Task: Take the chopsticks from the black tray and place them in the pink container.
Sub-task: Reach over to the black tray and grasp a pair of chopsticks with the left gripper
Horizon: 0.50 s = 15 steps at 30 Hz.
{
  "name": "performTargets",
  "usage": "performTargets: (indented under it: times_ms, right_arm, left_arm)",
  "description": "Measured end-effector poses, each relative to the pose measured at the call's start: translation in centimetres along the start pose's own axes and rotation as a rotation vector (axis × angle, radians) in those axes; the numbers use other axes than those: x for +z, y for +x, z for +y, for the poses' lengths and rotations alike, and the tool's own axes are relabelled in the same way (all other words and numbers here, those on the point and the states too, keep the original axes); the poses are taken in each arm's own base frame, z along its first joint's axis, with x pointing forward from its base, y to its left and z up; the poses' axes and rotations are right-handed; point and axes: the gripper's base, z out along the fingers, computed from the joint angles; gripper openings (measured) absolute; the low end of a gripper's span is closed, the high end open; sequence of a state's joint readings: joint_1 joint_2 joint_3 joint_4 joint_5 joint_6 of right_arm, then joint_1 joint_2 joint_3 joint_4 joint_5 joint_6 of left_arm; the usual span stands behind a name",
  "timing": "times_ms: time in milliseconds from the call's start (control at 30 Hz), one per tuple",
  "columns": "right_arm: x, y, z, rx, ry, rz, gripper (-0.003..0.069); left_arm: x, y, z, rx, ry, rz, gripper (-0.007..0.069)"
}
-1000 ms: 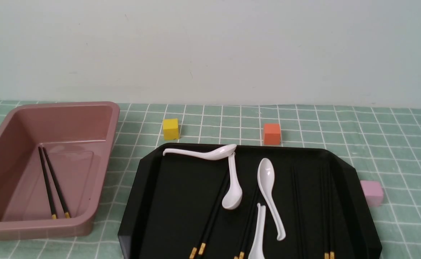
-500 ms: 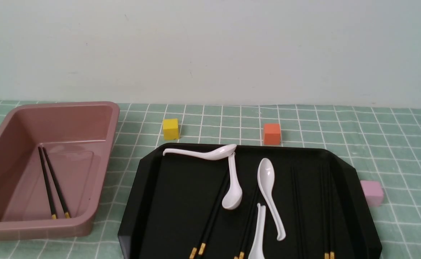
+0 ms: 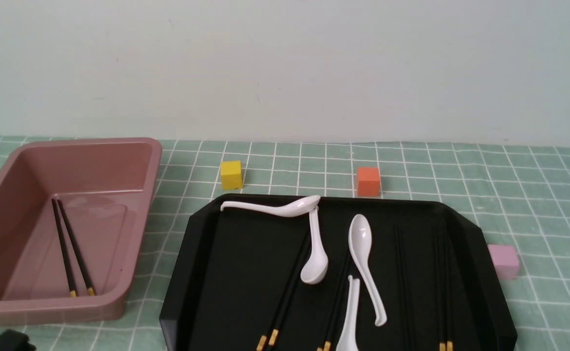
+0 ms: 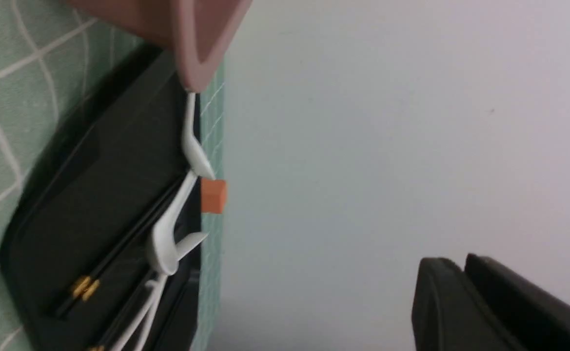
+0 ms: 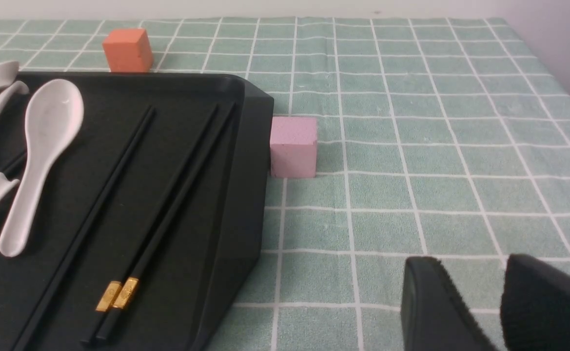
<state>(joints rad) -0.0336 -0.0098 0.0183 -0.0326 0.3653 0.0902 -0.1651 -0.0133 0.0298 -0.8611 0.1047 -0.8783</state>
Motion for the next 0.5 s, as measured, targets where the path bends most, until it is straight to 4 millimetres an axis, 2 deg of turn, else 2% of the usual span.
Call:
performTargets:
  times_ms: [200, 400, 500]
  right_arm:
    - [0.0, 0.0, 0.0, 0.0, 0.0, 0.0, 0.024]
    - [0.0, 0.0, 0.0, 0.0, 0.0, 0.0, 0.024]
    - [0.0, 0.0, 0.0, 0.0, 0.0, 0.0, 0.024]
  left_arm:
    - [-0.1, -0.7, -0.8, -0.002, 0.093, -0.077, 0.0071]
    - [-0.1, -0.9, -1.1, 0.038, 0.114, -0.1, 0.0071]
    - [-0.1, -1.1, -1.2, -0.031, 0.138, -0.117, 0.0071]
